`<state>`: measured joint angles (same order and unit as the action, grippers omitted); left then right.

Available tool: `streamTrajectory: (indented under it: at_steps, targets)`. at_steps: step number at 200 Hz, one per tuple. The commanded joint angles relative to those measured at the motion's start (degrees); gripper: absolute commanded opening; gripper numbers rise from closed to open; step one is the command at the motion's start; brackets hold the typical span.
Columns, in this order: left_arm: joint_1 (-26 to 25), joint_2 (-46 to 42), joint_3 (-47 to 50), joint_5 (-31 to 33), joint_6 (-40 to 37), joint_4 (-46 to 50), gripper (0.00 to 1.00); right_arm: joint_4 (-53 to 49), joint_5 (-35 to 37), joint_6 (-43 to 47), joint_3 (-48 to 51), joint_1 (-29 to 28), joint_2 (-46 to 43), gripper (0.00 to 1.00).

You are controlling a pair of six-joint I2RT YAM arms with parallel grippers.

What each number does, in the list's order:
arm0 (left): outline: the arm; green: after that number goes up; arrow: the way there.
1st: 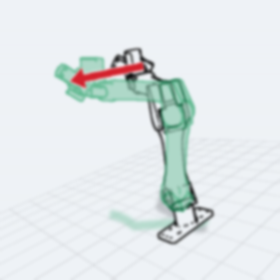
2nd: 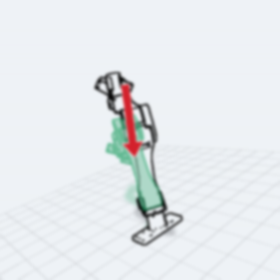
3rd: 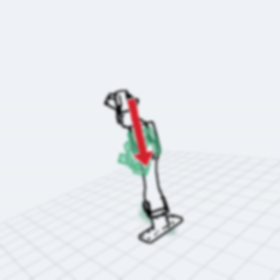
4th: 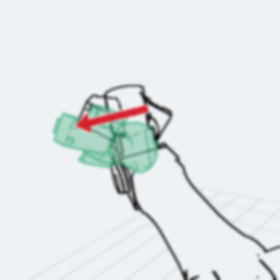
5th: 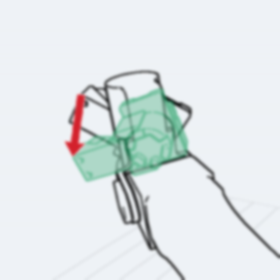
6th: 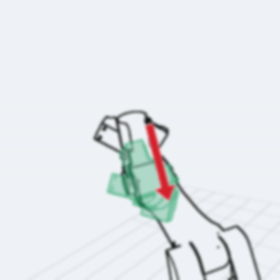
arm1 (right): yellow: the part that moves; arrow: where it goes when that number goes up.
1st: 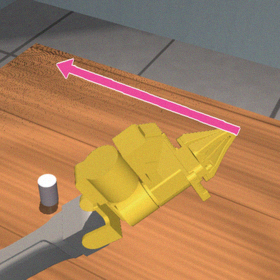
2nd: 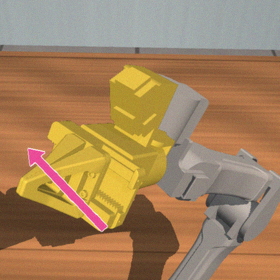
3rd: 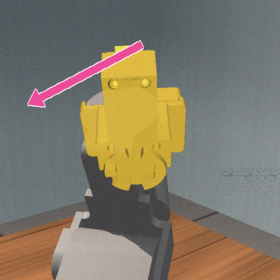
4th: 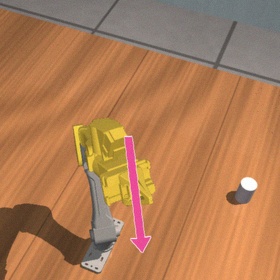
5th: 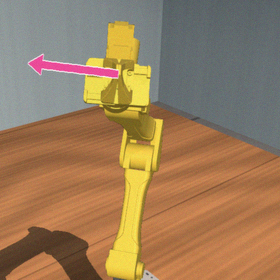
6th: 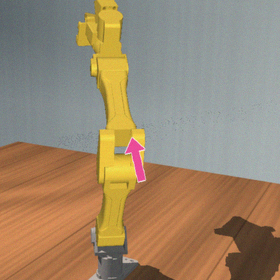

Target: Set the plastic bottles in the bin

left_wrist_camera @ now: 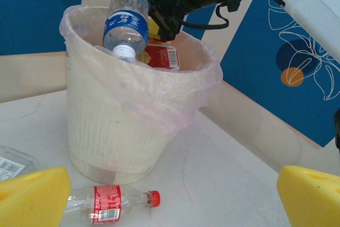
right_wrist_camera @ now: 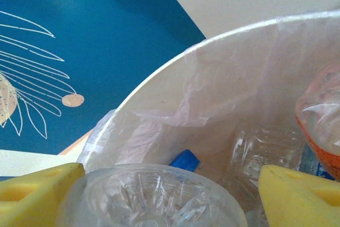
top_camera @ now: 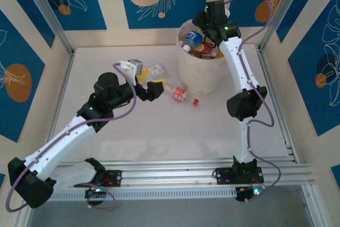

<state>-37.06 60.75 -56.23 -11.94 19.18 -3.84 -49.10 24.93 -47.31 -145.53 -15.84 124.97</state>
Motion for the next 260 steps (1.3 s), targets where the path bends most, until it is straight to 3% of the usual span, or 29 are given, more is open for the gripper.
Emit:
streamTrajectory:
  at_steps: [1, 43, 102, 131, 189, 260]
  targets:
    - [-0.56, 0.33, 0.17, -1.15, 0.51, -1.89, 1.00, -1.71, 1.18, 5.71, -2.33, 0.23, -2.62, 0.86]
    - [-0.56, 0.77, 0.15, -1.19, 0.60, -2.05, 0.99, -1.20, -1.44, 9.08, -2.96, 0.29, -2.62, 0.81]
    - [-0.56, 0.42, 0.07, -1.14, 0.44, -1.70, 0.99, -5.82, 1.29, 9.69, -2.38, 0.47, -2.55, 0.55]
    - [-0.55, 0.57, 0.15, -0.93, 0.24, -1.84, 0.99, -3.26, 1.58, 11.69, 3.70, -0.49, -7.04, 0.57]
    - [-0.56, 0.59, 0.06, -0.87, -0.52, -1.98, 0.99, 5.78, 5.56, 13.48, 22.79, -2.49, -20.02, 0.71]
    - [-0.56, 0.77, -0.02, -0.84, -0.62, -1.70, 1.00, 10.67, 6.53, 10.50, 39.82, -2.45, -30.00, 0.71]
